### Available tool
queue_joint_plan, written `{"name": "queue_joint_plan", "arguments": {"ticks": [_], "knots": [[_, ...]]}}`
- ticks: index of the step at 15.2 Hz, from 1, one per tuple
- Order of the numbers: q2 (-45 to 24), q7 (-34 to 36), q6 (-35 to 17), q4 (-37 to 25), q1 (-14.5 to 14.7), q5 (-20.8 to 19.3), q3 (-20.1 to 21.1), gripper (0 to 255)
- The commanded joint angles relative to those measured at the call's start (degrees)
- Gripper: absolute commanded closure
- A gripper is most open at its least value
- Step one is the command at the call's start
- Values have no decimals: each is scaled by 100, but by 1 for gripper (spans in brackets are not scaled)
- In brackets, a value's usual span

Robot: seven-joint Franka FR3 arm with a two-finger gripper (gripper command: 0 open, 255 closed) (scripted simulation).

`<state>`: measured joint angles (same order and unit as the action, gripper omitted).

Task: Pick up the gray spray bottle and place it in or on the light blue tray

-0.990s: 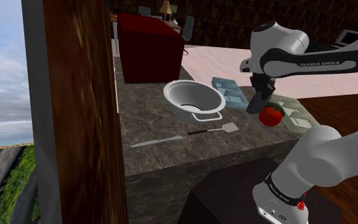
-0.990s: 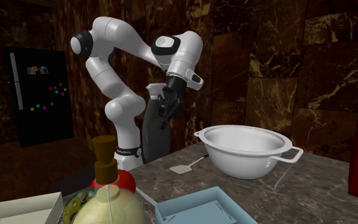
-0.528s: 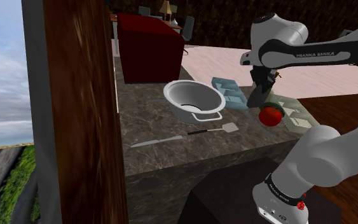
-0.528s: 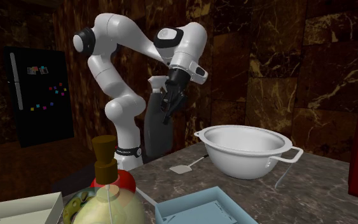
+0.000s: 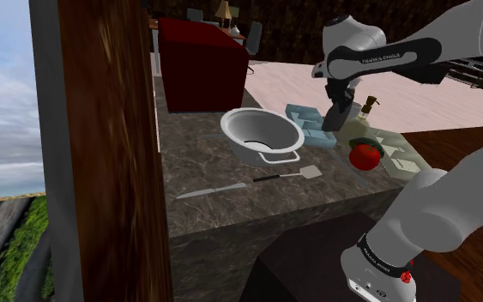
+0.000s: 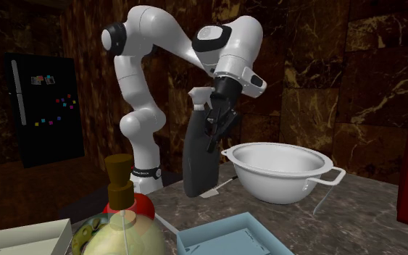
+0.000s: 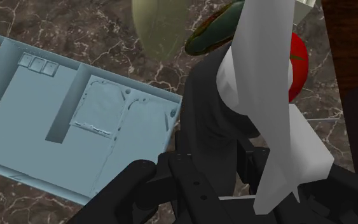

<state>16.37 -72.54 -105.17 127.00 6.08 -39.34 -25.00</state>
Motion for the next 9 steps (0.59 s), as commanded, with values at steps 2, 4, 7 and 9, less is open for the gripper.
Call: {"name": "queue_joint_plan", "arguments": {"ticks": [2, 4, 7, 9], "knots": [[-760, -328, -215, -713, -1, 235, -234, 255], [-1254, -555, -339, -1174, -35, 441, -356, 255], [-2013, -928, -466, -1923, -142, 818, -495, 255], [-2531, -1189, -500, -2470, -265, 1103, -544, 255]]}}
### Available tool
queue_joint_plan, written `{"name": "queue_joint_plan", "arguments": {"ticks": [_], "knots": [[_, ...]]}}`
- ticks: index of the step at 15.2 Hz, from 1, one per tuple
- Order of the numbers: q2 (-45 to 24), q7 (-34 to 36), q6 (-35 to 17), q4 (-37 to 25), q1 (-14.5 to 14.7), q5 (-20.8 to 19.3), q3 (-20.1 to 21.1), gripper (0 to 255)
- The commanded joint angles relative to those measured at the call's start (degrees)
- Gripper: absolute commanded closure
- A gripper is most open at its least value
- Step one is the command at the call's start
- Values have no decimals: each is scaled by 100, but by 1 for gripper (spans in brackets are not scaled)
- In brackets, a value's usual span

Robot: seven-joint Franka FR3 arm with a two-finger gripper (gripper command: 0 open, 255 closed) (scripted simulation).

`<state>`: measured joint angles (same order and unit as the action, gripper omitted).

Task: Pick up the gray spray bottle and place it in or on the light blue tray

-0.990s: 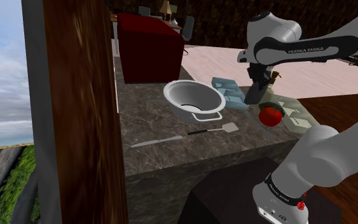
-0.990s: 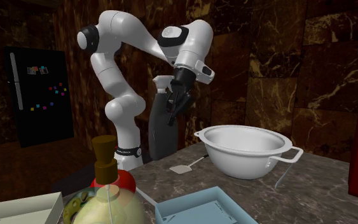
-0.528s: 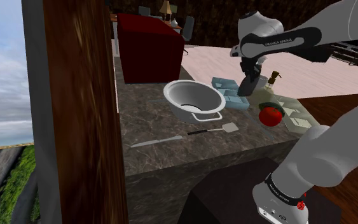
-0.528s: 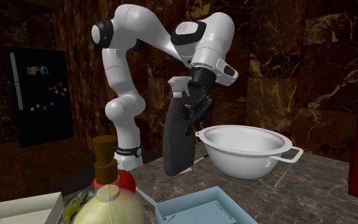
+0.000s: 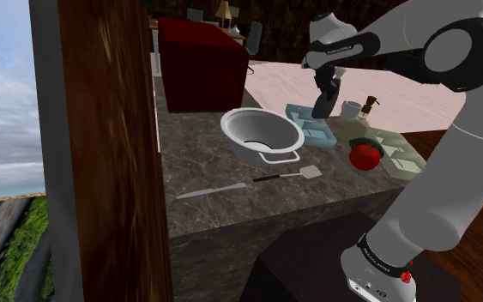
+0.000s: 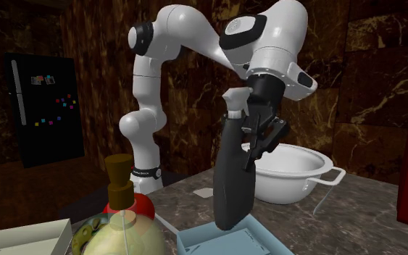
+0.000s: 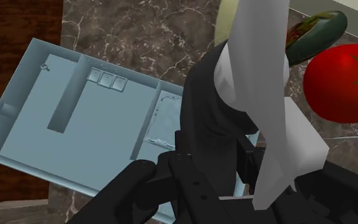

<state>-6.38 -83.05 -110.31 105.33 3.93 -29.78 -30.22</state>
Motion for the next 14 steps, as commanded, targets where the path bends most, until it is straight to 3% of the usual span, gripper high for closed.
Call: {"name": "queue_joint_plan", "arguments": {"ticks": [1, 6, 14], "knots": [[-519, -269, 16, -593, -125, 296, -36, 255], [-1882, -898, 243, -2299, -655, 1037, 18, 255], [-2020, -722, -179, -1972, -686, 1032, 56, 255]]}}
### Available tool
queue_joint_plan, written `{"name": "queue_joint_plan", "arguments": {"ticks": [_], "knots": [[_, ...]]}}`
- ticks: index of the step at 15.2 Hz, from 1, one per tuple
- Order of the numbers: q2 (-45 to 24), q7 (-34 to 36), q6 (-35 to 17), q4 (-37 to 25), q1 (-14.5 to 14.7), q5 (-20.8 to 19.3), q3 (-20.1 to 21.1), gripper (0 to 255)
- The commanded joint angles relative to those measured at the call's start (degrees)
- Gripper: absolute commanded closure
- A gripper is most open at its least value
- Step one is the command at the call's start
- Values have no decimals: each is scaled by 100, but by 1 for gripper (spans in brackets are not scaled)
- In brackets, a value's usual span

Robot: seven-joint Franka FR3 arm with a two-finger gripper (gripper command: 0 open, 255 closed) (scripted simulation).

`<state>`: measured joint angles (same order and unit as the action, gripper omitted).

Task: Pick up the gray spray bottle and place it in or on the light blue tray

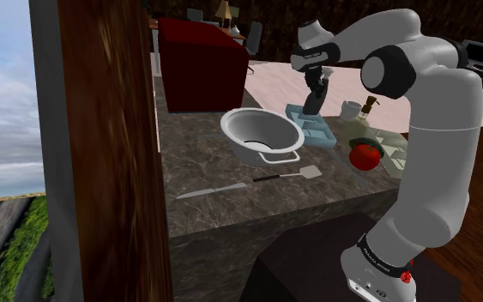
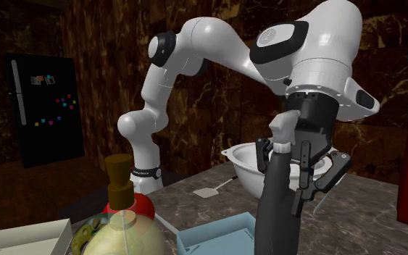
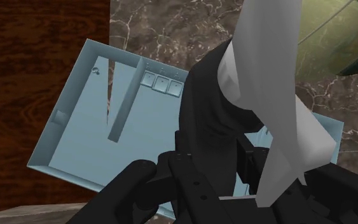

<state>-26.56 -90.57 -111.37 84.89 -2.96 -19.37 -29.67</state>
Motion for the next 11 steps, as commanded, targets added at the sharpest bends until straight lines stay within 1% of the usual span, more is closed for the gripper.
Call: {"name": "queue_joint_plan", "arguments": {"ticks": [1, 5, 11], "knots": [[-18, 57, -134, 125, 3, -11, 3, 255], [-92, 161, -373, 316, -2, -18, 14, 255], [-92, 161, -373, 316, -2, -18, 15, 255]]}}
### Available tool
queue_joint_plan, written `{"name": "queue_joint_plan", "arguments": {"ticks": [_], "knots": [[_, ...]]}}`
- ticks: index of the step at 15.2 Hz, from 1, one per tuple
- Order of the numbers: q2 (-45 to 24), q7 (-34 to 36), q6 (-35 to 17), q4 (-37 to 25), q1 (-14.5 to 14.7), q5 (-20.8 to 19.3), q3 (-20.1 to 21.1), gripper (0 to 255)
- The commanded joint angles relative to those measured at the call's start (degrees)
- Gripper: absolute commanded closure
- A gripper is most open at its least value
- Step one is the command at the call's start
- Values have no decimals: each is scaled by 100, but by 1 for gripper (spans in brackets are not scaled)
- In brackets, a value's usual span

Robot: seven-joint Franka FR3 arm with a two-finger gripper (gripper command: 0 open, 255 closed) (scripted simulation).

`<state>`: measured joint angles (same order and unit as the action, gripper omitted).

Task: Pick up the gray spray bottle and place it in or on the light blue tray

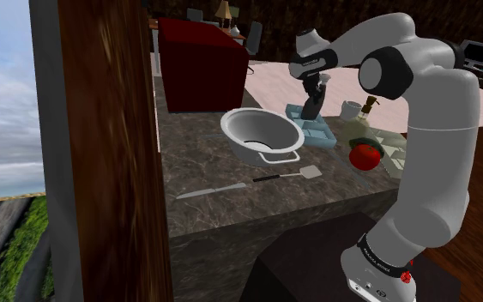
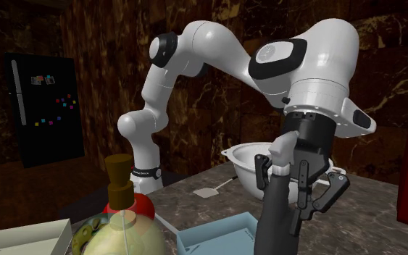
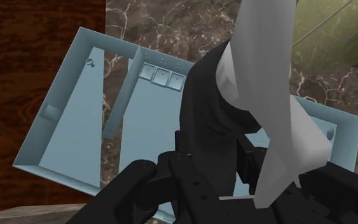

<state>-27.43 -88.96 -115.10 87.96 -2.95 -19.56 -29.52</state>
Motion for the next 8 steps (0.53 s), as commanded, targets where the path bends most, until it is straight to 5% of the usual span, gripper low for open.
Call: {"name": "queue_joint_plan", "arguments": {"ticks": [1, 2, 8], "knots": [[-6, 0, 0, 9, -2, 1, 0, 255], [-14, -4, 5, -4, -6, 5, 1, 0], [48, -1, 164, -87, 52, -6, 5, 0]]}}
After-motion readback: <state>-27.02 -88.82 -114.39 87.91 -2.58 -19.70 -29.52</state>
